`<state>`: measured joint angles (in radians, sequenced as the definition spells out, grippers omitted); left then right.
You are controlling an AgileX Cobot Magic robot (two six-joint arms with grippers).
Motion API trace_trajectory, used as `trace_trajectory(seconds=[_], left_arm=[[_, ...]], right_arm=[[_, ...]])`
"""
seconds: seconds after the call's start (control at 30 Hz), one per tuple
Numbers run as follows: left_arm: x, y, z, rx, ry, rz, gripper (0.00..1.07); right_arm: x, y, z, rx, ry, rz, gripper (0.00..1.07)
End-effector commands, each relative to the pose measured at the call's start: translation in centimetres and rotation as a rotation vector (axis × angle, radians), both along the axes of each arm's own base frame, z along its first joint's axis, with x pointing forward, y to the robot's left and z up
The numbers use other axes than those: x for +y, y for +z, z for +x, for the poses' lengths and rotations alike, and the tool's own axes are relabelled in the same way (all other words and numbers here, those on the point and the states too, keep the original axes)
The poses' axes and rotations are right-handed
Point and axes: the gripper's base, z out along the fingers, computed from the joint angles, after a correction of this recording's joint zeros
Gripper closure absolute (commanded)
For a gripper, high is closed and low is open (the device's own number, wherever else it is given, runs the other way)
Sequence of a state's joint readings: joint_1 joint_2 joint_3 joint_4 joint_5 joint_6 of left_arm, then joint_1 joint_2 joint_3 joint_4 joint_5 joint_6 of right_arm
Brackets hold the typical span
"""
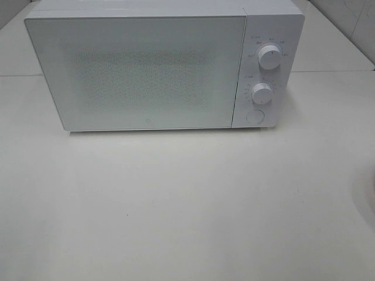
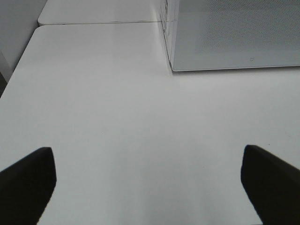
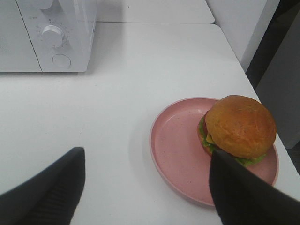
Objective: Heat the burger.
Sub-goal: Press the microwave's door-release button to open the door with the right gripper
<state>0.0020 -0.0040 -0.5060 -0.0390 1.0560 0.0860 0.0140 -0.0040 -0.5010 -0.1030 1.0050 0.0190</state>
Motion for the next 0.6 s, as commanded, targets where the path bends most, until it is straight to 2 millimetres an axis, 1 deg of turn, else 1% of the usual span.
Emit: trace_trajectory(seconds=[0.03,0.6], left_arm=[[-0.08,0.07,-0.23,-0.027,-0.007,-0.008,0.02],[-0.08,0.07,-0.23,-0.027,-0.007,-0.008,0.02]], right_arm=[[0.04,0.01,-0.40,-0.037,0.010,-0.004,0.41],[0.04,0.02,-0.40,-0.038,0.010,-0.004,0.41]])
